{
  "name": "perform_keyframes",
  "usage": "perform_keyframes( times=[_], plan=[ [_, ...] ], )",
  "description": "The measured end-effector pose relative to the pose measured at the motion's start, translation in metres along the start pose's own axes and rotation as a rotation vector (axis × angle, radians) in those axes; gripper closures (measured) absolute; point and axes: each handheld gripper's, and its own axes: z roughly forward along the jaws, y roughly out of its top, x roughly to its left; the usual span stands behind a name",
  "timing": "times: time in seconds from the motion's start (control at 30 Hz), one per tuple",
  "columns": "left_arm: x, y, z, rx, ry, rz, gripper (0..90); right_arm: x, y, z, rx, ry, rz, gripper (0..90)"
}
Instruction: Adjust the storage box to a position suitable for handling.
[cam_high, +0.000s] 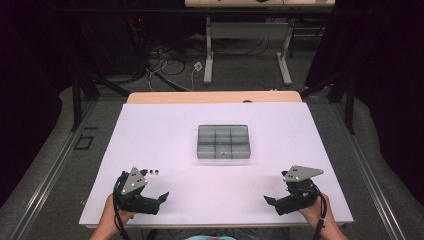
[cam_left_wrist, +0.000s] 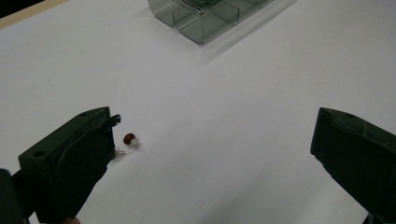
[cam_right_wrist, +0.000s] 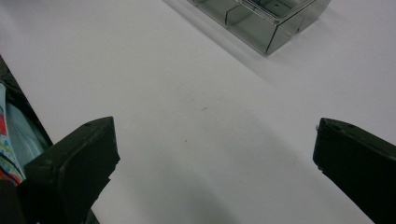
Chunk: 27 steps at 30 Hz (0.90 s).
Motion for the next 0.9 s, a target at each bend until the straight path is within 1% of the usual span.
perform_keyframes(
  times=[0.23, 0.33, 0.43, 0.5, 0.53, 0.7, 0.77, 0.9],
  plan=[
    [0.000, 0.000, 0.000, 0.003, -0.003, 0.005, 0.0, -0.001, 0.000, 0.001, 0.000, 0.004, -0.002, 0.0],
    [0.001, 0.000, 0.001, 0.008, -0.010, -0.002, 0.0, -0.001, 0.001, 0.002, 0.001, -0.002, 0.006, 0.0],
    [0.001, 0.001, 0.001, 0.001, -0.008, -0.002, 0.0, -0.001, 0.002, 0.002, 0.008, 0.002, 0.002, 0.0],
    [0.001, 0.001, 0.002, 0.007, -0.014, -0.003, 0.0, -0.002, 0.002, 0.003, 0.003, -0.004, 0.004, 0.0],
    [0.001, 0.001, 0.003, 0.004, -0.013, -0.006, 0.0, -0.003, 0.002, 0.003, 0.009, -0.006, 0.005, 0.0],
    [0.001, 0.001, 0.004, 0.009, -0.012, -0.001, 0.0, -0.004, 0.005, 0.005, 0.014, -0.002, 0.010, 0.0],
    [0.003, 0.001, 0.004, 0.011, -0.012, 0.001, 0.0, -0.005, 0.006, 0.007, 0.006, -0.002, 0.004, 0.0],
    [0.003, 0.001, 0.005, 0.012, -0.014, -0.001, 0.0, -0.006, 0.010, 0.011, 0.016, -0.004, -0.006, 0.0]
  ],
)
